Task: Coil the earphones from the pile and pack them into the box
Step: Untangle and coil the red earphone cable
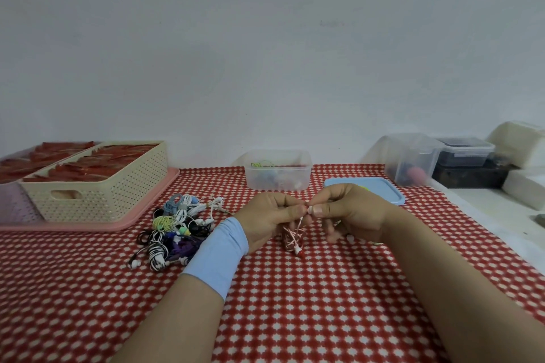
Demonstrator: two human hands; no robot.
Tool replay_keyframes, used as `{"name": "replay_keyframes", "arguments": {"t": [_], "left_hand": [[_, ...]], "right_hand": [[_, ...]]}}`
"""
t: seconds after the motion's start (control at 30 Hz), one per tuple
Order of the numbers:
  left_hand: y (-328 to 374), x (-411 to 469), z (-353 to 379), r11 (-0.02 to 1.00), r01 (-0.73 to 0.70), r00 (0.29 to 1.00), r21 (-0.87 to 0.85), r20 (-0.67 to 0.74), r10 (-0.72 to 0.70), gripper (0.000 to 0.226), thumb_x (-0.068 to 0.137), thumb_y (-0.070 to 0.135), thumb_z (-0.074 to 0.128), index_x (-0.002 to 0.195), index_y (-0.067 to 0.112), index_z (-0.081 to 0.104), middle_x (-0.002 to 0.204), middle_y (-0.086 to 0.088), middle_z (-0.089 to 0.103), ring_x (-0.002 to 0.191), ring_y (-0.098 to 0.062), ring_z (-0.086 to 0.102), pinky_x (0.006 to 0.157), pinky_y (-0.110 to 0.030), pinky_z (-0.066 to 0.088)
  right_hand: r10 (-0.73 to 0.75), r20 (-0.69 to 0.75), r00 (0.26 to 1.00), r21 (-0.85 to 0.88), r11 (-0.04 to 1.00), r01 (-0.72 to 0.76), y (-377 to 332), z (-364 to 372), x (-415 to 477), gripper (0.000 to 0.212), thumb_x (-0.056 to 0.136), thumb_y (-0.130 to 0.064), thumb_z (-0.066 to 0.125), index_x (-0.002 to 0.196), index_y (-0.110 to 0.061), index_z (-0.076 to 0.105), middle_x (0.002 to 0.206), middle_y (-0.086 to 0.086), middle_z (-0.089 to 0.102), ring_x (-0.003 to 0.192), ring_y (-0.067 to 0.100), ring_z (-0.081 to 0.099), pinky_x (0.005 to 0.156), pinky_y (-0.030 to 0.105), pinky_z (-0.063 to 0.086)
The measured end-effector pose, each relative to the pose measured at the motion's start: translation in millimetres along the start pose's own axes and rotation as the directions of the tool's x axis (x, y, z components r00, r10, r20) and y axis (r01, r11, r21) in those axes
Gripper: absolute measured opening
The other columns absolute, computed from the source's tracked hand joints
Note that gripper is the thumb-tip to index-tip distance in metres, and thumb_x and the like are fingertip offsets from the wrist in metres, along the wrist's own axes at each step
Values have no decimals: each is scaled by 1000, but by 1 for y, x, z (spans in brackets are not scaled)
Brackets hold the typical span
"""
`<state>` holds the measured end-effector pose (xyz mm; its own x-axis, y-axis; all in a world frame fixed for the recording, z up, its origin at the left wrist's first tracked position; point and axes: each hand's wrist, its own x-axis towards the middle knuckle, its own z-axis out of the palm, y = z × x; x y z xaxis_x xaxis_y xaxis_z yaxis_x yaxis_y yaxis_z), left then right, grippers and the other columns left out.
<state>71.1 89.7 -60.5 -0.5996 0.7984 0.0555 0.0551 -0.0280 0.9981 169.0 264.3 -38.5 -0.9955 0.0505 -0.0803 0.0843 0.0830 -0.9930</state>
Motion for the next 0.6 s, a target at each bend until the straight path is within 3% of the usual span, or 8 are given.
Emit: {"name": "replay_keyframes", "arguments": {"t": [0.23,0.37,0.6], "left_hand": [[-4,8,8,998,-49,983,-35,-178,42,9,90,7,66,94,8,74,85,-10,76,73,-17,64,74,-27,55],[-3,7,9,995,-77,969,-59,-241,60,12,86,7,71,98,6,73,92,-14,77,86,-17,73,84,-27,57],[1,4,6,986,-94,942,138,-307,133,10,83,9,76,91,14,74,75,2,76,71,-8,71,67,-13,53]], "right_hand": [[-229,-204,952,-145,969,201,-3,5,-1,14,88,-4,72,102,-6,75,77,14,73,63,21,65,55,35,60],[-278,-241,930,-228,948,224,-5,9,0,9,90,-3,71,96,-5,78,77,15,75,62,20,68,56,36,61],[-293,-257,921,-334,921,199,-9,11,0,13,85,-1,75,90,-13,79,75,8,77,61,17,70,56,30,61]]}}
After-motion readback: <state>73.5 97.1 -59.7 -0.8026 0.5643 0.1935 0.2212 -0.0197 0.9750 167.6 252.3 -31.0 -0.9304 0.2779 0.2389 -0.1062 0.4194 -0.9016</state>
